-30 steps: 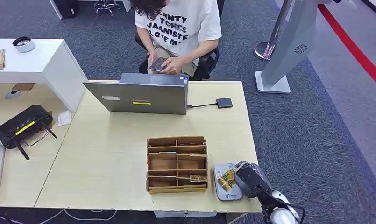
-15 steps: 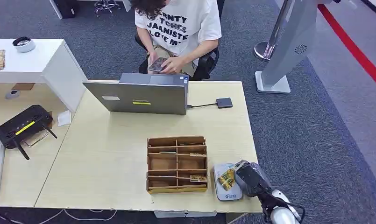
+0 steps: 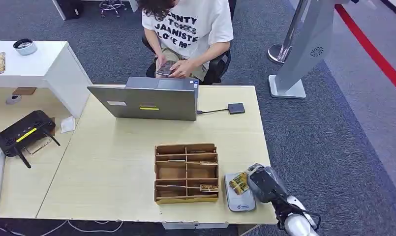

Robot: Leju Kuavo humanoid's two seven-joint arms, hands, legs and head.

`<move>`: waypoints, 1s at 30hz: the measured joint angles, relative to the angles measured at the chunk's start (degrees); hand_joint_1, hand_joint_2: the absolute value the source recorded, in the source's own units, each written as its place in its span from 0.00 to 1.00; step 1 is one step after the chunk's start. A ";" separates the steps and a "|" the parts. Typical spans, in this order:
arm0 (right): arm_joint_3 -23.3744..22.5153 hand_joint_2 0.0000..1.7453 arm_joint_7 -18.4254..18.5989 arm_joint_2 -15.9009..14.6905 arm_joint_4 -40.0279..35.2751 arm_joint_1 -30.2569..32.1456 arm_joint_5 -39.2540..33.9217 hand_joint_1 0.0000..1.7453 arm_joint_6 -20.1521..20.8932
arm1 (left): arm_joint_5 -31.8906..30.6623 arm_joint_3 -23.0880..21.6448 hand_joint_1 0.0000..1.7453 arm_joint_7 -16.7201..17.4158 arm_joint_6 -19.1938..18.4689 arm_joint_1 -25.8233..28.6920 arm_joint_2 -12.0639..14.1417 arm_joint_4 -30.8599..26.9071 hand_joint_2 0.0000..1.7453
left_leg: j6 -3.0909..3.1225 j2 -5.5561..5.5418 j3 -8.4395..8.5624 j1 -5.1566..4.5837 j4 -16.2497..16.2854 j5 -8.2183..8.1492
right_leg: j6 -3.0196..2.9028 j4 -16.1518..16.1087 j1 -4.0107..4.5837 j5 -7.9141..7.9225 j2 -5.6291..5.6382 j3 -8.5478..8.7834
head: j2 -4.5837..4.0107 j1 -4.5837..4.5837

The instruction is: Pass the card to the sensor for recognition and then transmit it.

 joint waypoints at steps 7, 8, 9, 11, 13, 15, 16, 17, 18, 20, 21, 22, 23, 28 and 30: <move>-0.53 1.00 0.02 0.81 -1.01 -0.01 1.01 1.00 -0.15 | -0.17 0.00 0.00 -0.37 -0.20 0.00 0.02 0.00 0.00 | 0.00 0.00 0.00 0.00 0.00 0.00 | 0.00 0.00 0.00 0.00 0.00 0.00 | 0.00 -0.02; -0.61 1.00 0.04 0.90 -1.12 -0.01 1.05 1.00 -0.17 | -0.17 0.00 0.00 -0.40 -0.31 0.00 0.04 0.00 0.00 | 0.00 0.00 0.00 0.00 0.00 0.00 | 0.00 0.00 0.00 0.00 0.00 0.00 | 0.00 0.00; -0.68 1.00 0.07 1.01 -1.18 0.00 1.07 1.00 -0.17 | -0.17 0.00 0.00 -0.44 -0.39 0.00 0.04 0.00 0.00 | 0.00 0.00 0.00 0.00 0.00 0.00 | 0.00 0.00 0.00 0.00 0.00 0.00 | 0.00 0.00; -0.72 1.00 0.15 1.12 -1.49 0.04 1.38 1.00 -0.17 | -0.17 0.00 0.00 -0.46 -0.44 0.01 0.07 0.00 0.00 | 0.00 0.00 0.00 0.00 0.00 0.00 | 0.00 0.00 0.00 0.00 0.00 0.00 | 0.00 -0.02; -0.86 1.00 0.22 1.27 -1.64 0.08 1.60 1.00 -0.15 | -0.17 0.00 0.00 -0.46 -0.48 0.01 0.07 0.00 0.00 | 0.00 0.00 0.00 0.00 0.00 0.00 | 0.00 0.00 0.00 0.00 0.00 0.00 | 0.00 0.00; -1.07 1.00 0.37 1.44 -1.84 0.21 1.71 1.00 -0.15 | -0.17 0.00 0.00 -0.42 -0.50 0.02 0.07 0.00 0.00 | 0.00 0.00 0.00 0.00 0.00 0.00 | 0.00 0.00 0.00 0.00 0.00 0.00 | 0.00 0.00; -1.18 1.00 0.37 1.55 -1.90 0.25 1.77 1.00 -0.13 | -0.17 0.00 0.00 -0.33 -0.50 0.02 0.07 0.00 0.00 | 0.00 0.00 0.00 0.00 0.00 0.00 | 0.00 0.00 0.00 0.00 0.00 0.00 | 0.00 0.00; -1.23 1.00 0.39 1.66 -1.92 0.31 1.88 1.00 -0.13 | -0.20 0.00 0.00 -0.22 -0.50 0.02 0.09 0.00 0.00 | 0.00 0.00 0.00 0.00 0.00 0.00 | 0.00 0.00 0.00 0.00 0.00 0.00 | 0.00 0.00; -1.34 1.00 0.39 1.73 -1.93 0.42 2.03 1.00 -0.07 | -0.24 0.00 0.00 -0.07 -0.50 0.02 0.09 0.00 0.00 | 0.00 0.00 0.00 0.00 0.00 0.00 | 0.00 0.00 0.00 0.00 0.00 0.00 | 0.00 0.00; -1.49 1.00 0.42 1.93 -1.97 0.72 2.03 1.00 -0.07 | -0.35 0.00 0.00 0.22 -0.50 0.03 0.09 0.00 0.00 | 0.00 0.00 0.00 0.00 0.00 0.00 | 0.00 0.00 0.00 0.00 0.00 -0.01 | 0.00 0.00; -1.51 1.00 0.44 2.01 -1.97 0.85 2.03 1.00 -0.07 | -0.35 0.00 0.00 0.26 -0.50 0.04 0.09 0.00 0.00 | 0.00 0.00 0.00 0.00 0.00 0.00 | 0.00 0.00 0.00 0.00 0.00 -0.01 | 0.00 -0.02; -1.51 1.00 0.46 2.08 -1.99 0.98 2.03 1.00 -0.07 | -0.37 0.00 0.00 0.30 -0.48 0.03 0.09 0.00 0.00 | 0.00 0.00 0.00 0.00 0.00 0.00 | 0.00 0.00 0.00 0.00 0.00 -0.01 | 0.00 0.00; -1.53 1.00 0.46 2.16 -1.99 1.08 2.03 1.00 -0.09 | -0.37 0.00 0.00 0.35 -0.48 0.03 0.09 0.00 0.00 | 0.00 0.00 0.00 0.00 0.00 0.00 | 0.00 0.00 0.00 0.00 0.00 -0.01 | 0.00 0.00; -2.17 1.00 -0.39 2.93 -2.91 2.02 1.57 1.00 -1.68 | -0.48 0.00 0.00 1.09 -0.42 0.07 0.09 0.00 0.00 | 0.00 0.00 0.00 0.00 0.00 0.00 | 0.00 0.00 0.00 0.00 0.00 -0.01 | 0.00 0.00; -2.49 1.00 -0.57 3.28 -3.37 2.39 1.57 1.00 -2.33 | -0.50 0.00 0.00 1.35 -0.39 0.04 0.09 0.00 0.00 | 0.00 0.00 0.00 0.00 0.00 0.00 | 0.00 0.00 0.00 0.00 0.00 -0.01 | 0.00 0.00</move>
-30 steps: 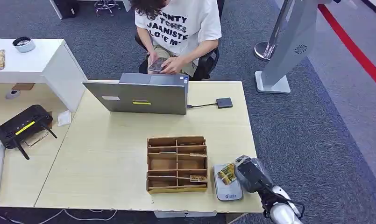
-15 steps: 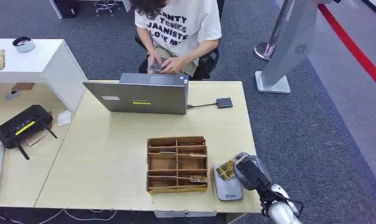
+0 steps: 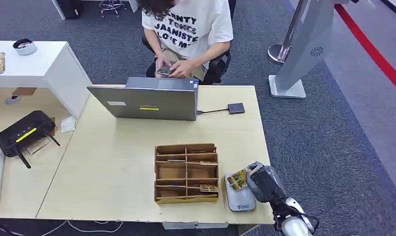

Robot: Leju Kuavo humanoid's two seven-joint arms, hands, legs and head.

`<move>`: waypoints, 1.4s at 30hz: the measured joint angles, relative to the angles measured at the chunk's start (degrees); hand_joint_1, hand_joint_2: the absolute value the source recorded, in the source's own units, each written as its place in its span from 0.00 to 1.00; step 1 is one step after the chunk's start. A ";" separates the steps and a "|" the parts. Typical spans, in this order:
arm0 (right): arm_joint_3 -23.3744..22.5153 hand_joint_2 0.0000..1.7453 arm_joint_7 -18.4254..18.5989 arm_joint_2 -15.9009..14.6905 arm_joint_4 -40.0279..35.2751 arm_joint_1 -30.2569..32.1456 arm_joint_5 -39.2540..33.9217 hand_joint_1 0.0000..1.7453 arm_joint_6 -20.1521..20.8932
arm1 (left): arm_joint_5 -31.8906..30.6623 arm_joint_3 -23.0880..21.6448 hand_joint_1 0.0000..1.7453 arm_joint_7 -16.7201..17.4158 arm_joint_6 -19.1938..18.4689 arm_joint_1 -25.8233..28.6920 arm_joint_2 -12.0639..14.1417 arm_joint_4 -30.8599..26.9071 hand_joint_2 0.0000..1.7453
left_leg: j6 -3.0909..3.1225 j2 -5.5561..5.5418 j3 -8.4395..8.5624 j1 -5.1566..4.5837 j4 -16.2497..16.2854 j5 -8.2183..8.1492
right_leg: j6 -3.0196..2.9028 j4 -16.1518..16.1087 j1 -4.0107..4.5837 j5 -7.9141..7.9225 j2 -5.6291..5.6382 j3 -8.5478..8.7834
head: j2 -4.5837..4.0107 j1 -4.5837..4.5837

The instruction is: Pass the card to the sensor for recognition and then transmit it.

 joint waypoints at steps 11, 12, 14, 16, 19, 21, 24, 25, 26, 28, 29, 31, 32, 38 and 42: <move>-7.24 1.00 -8.66 9.40 -12.55 5.24 12.09 1.00 -30.02 | -1.05 0.09 0.00 2.65 0.81 -0.11 -0.70 0.00 0.00 | 0.00 0.02 -0.01 0.01 -0.01 0.00 | -0.01 0.01 0.02 -0.01 0.02 -0.03 | 0.00 0.02; -8.02 1.00 -9.86 10.41 -14.19 5.89 13.27 1.00 -31.70 | -1.16 0.09 0.00 3.02 0.81 -0.08 -0.85 0.00 0.00 | 0.00 0.02 -0.02 0.02 -0.01 0.00 | -0.01 0.01 0.01 -0.01 0.02 -0.03 | 0.00 0.00; -9.24 1.00 -11.41 11.91 -16.58 6.58 14.45 1.00 -32.31 | -1.40 0.09 0.00 3.15 0.81 -0.09 -0.96 0.00 0.00 | 0.00 0.07 0.00 0.02 -0.01 0.00 | -0.01 0.01 0.01 -0.01 0.07 -0.03 | 0.00 0.00; -9.86 1.00 -12.24 12.85 -18.10 7.08 15.06 1.00 -32.62 | -1.57 0.09 0.00 3.19 0.81 -0.19 -1.05 0.00 0.00 | 0.00 0.06 0.00 0.04 -0.01 0.00 | -0.01 0.01 -0.01 -0.01 0.06 -0.02 | 0.00 0.00; -10.95 1.00 -14.74 14.52 -19.91 7.51 16.81 1.00 -32.79 | -1.95 0.09 0.00 3.58 0.79 -0.21 -1.18 0.00 0.00 | 0.00 0.06 0.01 0.03 -0.01 0.00 | -0.01 0.01 -0.01 0.00 0.06 -0.02 | 0.00 0.00; -11.74 1.00 -16.74 15.65 -20.74 7.53 18.27 1.00 -32.79 | -2.18 0.09 0.00 3.58 0.74 -0.23 -1.22 0.00 0.00 | 0.00 0.06 0.01 0.02 -0.01 0.00 | -0.01 0.01 -0.01 0.01 0.06 -0.01 | 0.00 0.00; -12.64 1.00 -20.09 17.69 -21.66 7.18 21.40 1.00 -32.79 | -2.78 0.09 0.00 3.58 0.63 -0.34 -1.20 0.00 0.00 | -0.02 0.07 0.02 0.02 -0.01 0.01 | -0.02 0.01 0.01 0.01 0.06 -0.02 | 0.00 -0.02; -12.76 1.00 -20.42 18.27 -21.92 7.00 22.01 1.00 -32.79 | -2.86 0.09 0.00 3.58 0.59 -0.39 -1.20 0.00 0.00 | -0.02 0.07 0.03 0.02 -0.01 0.01 | -0.02 0.01 0.02 0.01 0.06 -0.01 | 0.00 -0.02; -12.88 1.00 -20.44 18.65 -22.05 6.85 22.27 1.00 -32.79 | -2.91 0.09 0.00 3.58 0.59 -0.42 -1.22 0.00 0.00 | -0.02 0.06 0.03 0.03 -0.01 0.01 | -0.02 0.01 0.02 0.01 0.06 -0.01 | 0.00 0.00; -13.16 1.00 -20.50 19.32 -22.32 6.69 22.49 1.00 -32.79 | -2.93 0.09 0.00 3.58 0.59 -0.41 -1.22 0.00 0.00 | -0.02 0.06 0.02 0.03 -0.01 0.01 | -0.02 0.02 0.02 0.01 0.06 -0.01 | 0.00 0.00; -13.25 1.00 -20.50 19.52 -22.40 6.63 22.60 1.00 -32.79 | -2.93 0.09 0.00 3.58 0.59 -0.41 -1.22 0.00 0.00 | -0.02 0.06 0.02 0.04 -0.01 0.01 | -0.02 0.02 0.02 0.01 0.06 -0.01 | 0.00 0.00; -13.36 1.00 -20.50 19.95 -22.49 6.54 22.64 1.00 -32.79 | -2.93 0.09 0.00 3.58 0.59 -0.43 -1.22 0.00 0.00 | -0.02 0.06 0.02 0.04 -0.01 0.01 | -0.02 0.02 0.01 0.01 0.06 -0.01 | 0.00 0.00; -13.38 1.00 -20.50 20.04 -22.49 6.54 22.64 1.00 -32.79 | -2.93 0.09 0.00 3.58 0.59 -0.43 -1.22 0.00 0.00 | -0.02 0.06 0.02 0.04 -0.01 0.01 | -0.02 0.02 0.01 0.01 0.06 -0.01 | 0.00 0.00; -13.12 1.00 -22.08 20.42 -22.43 5.53 24.87 1.00 -32.79 | -3.52 0.07 0.00 3.28 0.55 -0.45 -1.20 0.00 0.00 | -0.02 0.07 -0.03 0.05 -0.01 0.01 | -0.02 0.02 0.00 0.01 0.07 -0.01 | 0.00 0.00; -9.83 1.00 -21.03 20.35 -20.78 0.83 28.85 1.00 -32.77 | -4.35 -0.11 0.00 2.49 0.39 -0.68 -1.20 0.00 0.00 | -0.02 0.16 0.02 0.09 -0.01 0.02 | -0.03 0.02 0.01 0.04 0.15 0.00 | 0.00 0.00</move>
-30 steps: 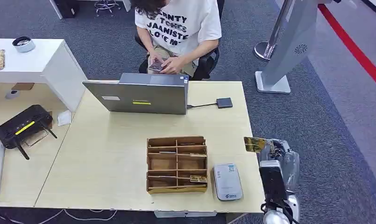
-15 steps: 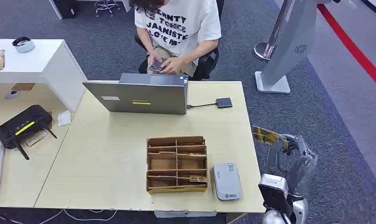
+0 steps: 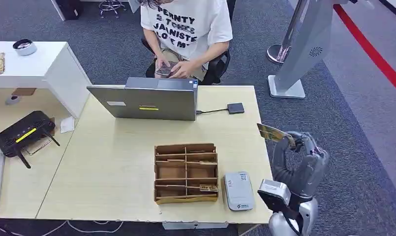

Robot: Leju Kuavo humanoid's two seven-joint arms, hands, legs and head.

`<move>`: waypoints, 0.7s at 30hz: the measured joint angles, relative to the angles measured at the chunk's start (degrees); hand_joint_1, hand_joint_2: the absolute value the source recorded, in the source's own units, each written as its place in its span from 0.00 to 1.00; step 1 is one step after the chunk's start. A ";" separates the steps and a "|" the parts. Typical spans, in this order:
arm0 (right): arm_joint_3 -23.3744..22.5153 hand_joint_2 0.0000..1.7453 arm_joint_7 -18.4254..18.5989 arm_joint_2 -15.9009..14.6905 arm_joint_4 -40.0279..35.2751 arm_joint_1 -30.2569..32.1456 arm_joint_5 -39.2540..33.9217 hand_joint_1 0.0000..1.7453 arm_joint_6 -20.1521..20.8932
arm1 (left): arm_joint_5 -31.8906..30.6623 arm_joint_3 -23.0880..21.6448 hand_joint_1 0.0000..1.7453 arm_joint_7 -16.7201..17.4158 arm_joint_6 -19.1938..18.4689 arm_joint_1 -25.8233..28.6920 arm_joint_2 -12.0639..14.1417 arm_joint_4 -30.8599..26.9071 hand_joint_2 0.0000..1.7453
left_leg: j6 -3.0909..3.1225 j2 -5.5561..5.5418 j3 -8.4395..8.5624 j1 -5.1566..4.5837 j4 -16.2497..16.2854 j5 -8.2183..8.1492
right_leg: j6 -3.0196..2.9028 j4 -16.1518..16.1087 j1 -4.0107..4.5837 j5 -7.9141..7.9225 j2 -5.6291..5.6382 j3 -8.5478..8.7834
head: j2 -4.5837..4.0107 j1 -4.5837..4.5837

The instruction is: Pass the card to the sensor for recognition and then transmit it.

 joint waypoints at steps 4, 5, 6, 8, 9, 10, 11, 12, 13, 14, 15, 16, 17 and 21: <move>5.47 1.00 2.23 -0.96 4.48 -6.72 6.21 1.00 0.00 | -1.05 -0.42 0.00 -0.74 -0.59 -0.31 0.02 0.00 0.00 | -0.09 0.02 0.02 0.00 0.00 0.11 | -0.05 0.02 0.01 0.07 0.03 -0.02 | 0.00 -0.02; 7.02 1.00 2.75 -1.37 5.89 -8.70 7.53 1.00 0.00 | -1.40 -0.59 0.00 -0.81 -0.70 -0.47 0.04 0.00 0.00 | -0.05 0.02 0.03 0.00 0.00 0.14 | -0.05 0.03 0.01 0.09 0.03 -0.02 | 0.00 0.00; 8.61 1.00 3.83 -1.77 7.35 -10.82 8.46 1.00 0.07 | -1.62 -0.72 0.00 -0.83 -0.90 -0.72 0.07 0.00 0.00 | -0.05 0.01 0.02 0.00 0.00 0.15 | -0.05 0.03 0.01 0.09 0.01 -0.02 | 0.00 0.00; 11.70 1.00 6.54 -2.56 10.67 -14.98 10.12 1.00 0.22 | -2.21 -1.31 0.00 -0.83 -1.20 -1.14 0.09 0.00 0.00 | -0.08 0.00 0.00 0.01 0.00 0.19 | -0.10 0.03 0.01 0.13 0.00 -0.02 | 0.00 0.00; 13.23 1.00 7.99 -2.93 12.79 -17.31 11.40 1.00 0.35 | -2.66 -1.64 0.00 -0.72 -1.46 -1.39 0.09 0.00 0.00 | -0.08 0.01 0.01 0.01 0.00 0.21 | -0.09 0.04 0.01 0.15 0.00 -0.03 | 0.00 0.00; 14.47 1.00 9.03 -3.19 14.89 -19.69 12.15 1.00 0.44 | -2.95 -1.92 0.00 -0.61 -1.73 -1.65 0.09 0.00 0.00 | -0.08 0.02 0.02 0.01 0.00 0.21 | -0.11 0.04 0.01 0.19 0.02 -0.05 | 0.00 0.00; 15.50 1.00 9.84 -3.50 16.72 -21.70 12.70 1.00 0.50 | -3.15 -2.16 0.00 -0.50 -1.79 -1.94 0.09 0.00 0.00 | -0.06 0.01 0.00 0.01 0.00 0.23 | -0.11 0.04 0.01 0.20 0.00 -0.04 | 0.00 -0.02; 16.45 1.00 10.46 -3.69 18.63 -23.58 13.32 1.00 0.52 | -3.45 -2.58 0.00 -0.37 -1.92 -2.13 0.09 0.00 0.00 | -0.04 0.00 -0.01 0.01 0.00 0.24 | -0.11 0.04 0.01 0.20 -0.01 -0.04 | 0.00 0.02; 17.24 1.00 11.30 -3.76 20.75 -25.71 14.54 1.00 0.59 | -3.74 -3.00 0.00 -0.19 -2.08 -2.30 0.07 0.00 0.00 | -0.05 0.00 0.00 0.01 0.00 0.24 | -0.10 0.04 0.01 0.22 -0.01 -0.05 | 0.00 0.00; 17.83 1.00 12.07 -3.80 22.65 -27.39 15.67 1.00 0.66 | -3.93 -3.26 0.00 -0.11 -2.23 -2.43 0.07 0.00 0.00 | -0.05 0.01 0.00 0.01 0.01 0.24 | -0.09 0.04 0.01 0.23 0.00 -0.05 | 0.00 -0.02; 18.29 1.00 12.69 -3.89 24.42 -28.91 16.71 1.00 0.74 | -4.08 -3.52 0.00 -0.02 -2.25 -2.61 0.07 0.00 0.00 | -0.05 0.01 0.00 0.01 0.01 0.24 | -0.09 0.04 0.01 0.23 0.00 -0.05 | 0.00 0.02; 18.68 1.00 13.25 -3.93 26.12 -30.42 17.75 1.00 0.74 | -4.28 -3.83 0.00 0.07 -2.41 -2.75 0.04 0.00 0.00 | -0.05 0.00 -0.01 0.01 0.01 0.24 | -0.09 0.04 0.01 0.23 -0.01 -0.05 | 0.00 0.00; 19.17 1.00 13.84 -3.96 28.29 -32.01 19.10 1.00 0.72 | -4.50 -4.24 0.00 0.13 -2.54 -2.88 0.02 0.00 0.00 | -0.05 0.00 0.00 0.01 0.01 0.24 | -0.09 0.04 0.01 0.23 -0.01 -0.05 | 0.00 0.02; 20.52 1.00 15.82 -3.98 36.31 -36.84 23.50 1.00 0.33 | -4.92 -5.40 0.00 0.48 -3.02 -3.29 -0.02 0.00 0.00 | -0.05 0.00 -0.01 0.01 0.01 0.24 | -0.08 0.04 0.01 0.23 -0.01 -0.05 | 0.00 0.02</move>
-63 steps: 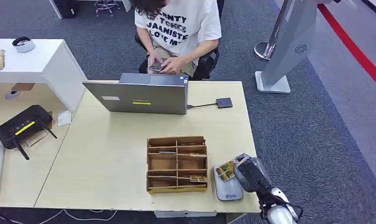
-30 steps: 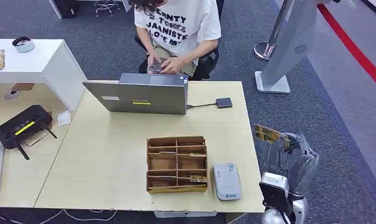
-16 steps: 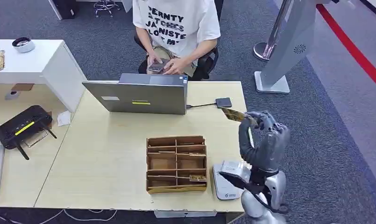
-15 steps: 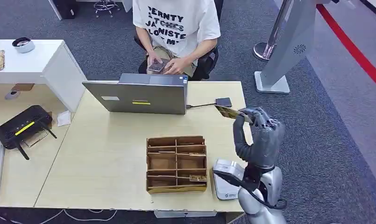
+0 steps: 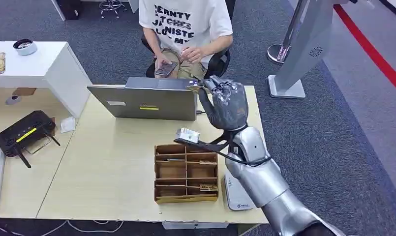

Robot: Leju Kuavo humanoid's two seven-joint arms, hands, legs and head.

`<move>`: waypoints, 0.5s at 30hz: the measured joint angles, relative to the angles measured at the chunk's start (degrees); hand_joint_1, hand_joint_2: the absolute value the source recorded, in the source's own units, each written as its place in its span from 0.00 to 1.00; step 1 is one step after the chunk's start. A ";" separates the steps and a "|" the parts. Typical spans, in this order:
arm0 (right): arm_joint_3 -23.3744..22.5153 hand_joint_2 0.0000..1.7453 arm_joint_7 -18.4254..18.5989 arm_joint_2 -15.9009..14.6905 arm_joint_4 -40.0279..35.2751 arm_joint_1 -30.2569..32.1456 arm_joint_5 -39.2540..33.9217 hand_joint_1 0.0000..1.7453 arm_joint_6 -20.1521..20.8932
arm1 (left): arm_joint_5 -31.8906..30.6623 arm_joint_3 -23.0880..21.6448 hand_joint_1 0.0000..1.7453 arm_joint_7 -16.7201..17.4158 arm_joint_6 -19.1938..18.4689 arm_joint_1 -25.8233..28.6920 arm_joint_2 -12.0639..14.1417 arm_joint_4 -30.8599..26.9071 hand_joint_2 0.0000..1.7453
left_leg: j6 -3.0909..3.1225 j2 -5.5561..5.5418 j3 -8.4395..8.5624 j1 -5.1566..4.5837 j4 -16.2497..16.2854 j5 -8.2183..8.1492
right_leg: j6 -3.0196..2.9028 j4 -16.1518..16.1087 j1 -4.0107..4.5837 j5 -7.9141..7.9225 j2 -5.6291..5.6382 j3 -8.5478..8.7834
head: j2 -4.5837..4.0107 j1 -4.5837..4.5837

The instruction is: Pass the card to the sensor for recognition and then transmit it.

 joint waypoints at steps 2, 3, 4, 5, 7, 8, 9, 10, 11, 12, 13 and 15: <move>0.37 1.00 0.63 0.00 3.45 -1.74 1.11 1.00 -0.17 | -0.04 -0.50 0.00 0.00 -0.07 -0.14 0.00 0.00 0.00 | 0.00 0.00 0.00 0.00 0.00 0.00 | 0.00 0.00 0.00 0.00 0.00 0.00 | 0.00 0.00; 0.41 1.00 1.05 0.00 4.98 -2.53 1.42 1.00 -0.22 | -0.11 -0.70 0.00 0.04 -0.09 -0.24 0.00 0.00 0.00 | 0.00 -0.02 -0.01 0.00 0.00 0.00 | 0.00 0.00 0.00 0.00 -0.02 -0.01 | 0.00 0.00; 0.46 1.00 1.31 0.02 6.36 -3.25 1.72 1.00 -0.31 | -0.17 -0.87 0.00 0.15 -0.15 -0.28 -0.02 0.00 0.00 | 0.00 -0.02 -0.02 0.00 0.00 0.00 | 0.00 0.00 0.00 0.00 -0.01 -0.01 | 0.00 -0.04; 0.55 1.00 1.60 0.02 7.67 -3.95 2.23 1.00 -0.33 | -0.20 -1.00 0.00 0.15 -0.20 -0.33 -0.02 0.00 0.00 | 0.00 -0.01 -0.02 0.00 0.00 0.00 | 0.00 0.00 0.00 0.00 0.00 -0.02 | 0.00 -0.02; 0.61 1.00 2.95 0.02 10.35 -5.29 3.47 1.00 -0.35 | -0.37 -1.53 0.00 0.20 -0.46 -0.42 -0.02 0.00 0.00 | 0.00 -0.01 -0.02 0.00 0.00 0.00 | 0.00 0.00 0.00 0.00 0.00 -0.02 | 0.00 -0.02; 0.61 1.00 3.37 0.02 11.60 -6.01 3.98 1.00 -0.35 | -0.44 -1.77 0.00 0.24 -0.55 -0.45 -0.02 0.00 0.00 | 0.00 -0.01 -0.02 -0.01 0.00 0.00 | 0.00 0.00 0.00 0.00 0.00 -0.02 | 0.00 -0.02; 0.61 1.00 3.71 0.02 12.95 -6.77 4.47 1.00 -0.37 | -0.44 -1.88 0.00 0.28 -0.59 -0.47 -0.04 0.00 0.00 | 0.00 -0.01 -0.02 -0.01 0.00 0.00 | 0.00 0.00 0.00 0.00 0.00 -0.02 | 0.00 0.00; 0.55 1.00 4.02 0.02 14.07 -7.43 5.05 1.00 -0.37 | -0.48 -2.01 0.00 0.42 -0.66 -0.47 -0.07 0.00 0.00 | 0.00 -0.01 -0.01 -0.01 0.00 0.00 | 0.00 0.00 0.00 0.00 0.00 -0.02 | 0.00 -0.02; 0.37 1.00 4.09 0.02 14.98 -7.84 5.46 1.00 -0.37 | -0.50 -2.21 0.00 0.61 -0.72 -0.47 -0.09 0.00 0.00 | 0.00 -0.01 -0.01 -0.01 0.01 0.00 | 0.00 0.00 0.00 0.00 0.00 -0.02 | 0.00 -0.02; 0.26 1.00 4.15 0.02 15.69 -8.17 5.72 1.00 -0.39 | -0.50 -2.32 0.00 0.63 -0.72 -0.47 -0.11 0.00 0.00 | 0.00 -0.01 -0.02 -0.01 0.01 0.00 | 0.00 0.00 0.00 0.00 0.00 -0.02 | 0.00 -0.02; 0.22 1.00 4.28 0.02 16.36 -8.47 5.81 1.00 -0.41 | -0.50 -2.38 0.00 0.63 -0.72 -0.47 -0.13 0.00 0.00 | 0.00 -0.01 -0.01 -0.01 0.01 0.00 | 0.00 0.00 0.00 0.00 0.00 -0.02 | 0.00 -0.02; 0.20 1.00 4.41 0.02 17.41 -8.85 5.96 1.00 -0.44 | -0.50 -2.60 0.00 0.63 -0.72 -0.48 -0.17 0.00 0.00 | 0.00 -0.01 -0.01 -0.01 0.01 0.00 | 0.00 0.00 0.00 0.00 0.00 -0.02 | 0.00 -0.02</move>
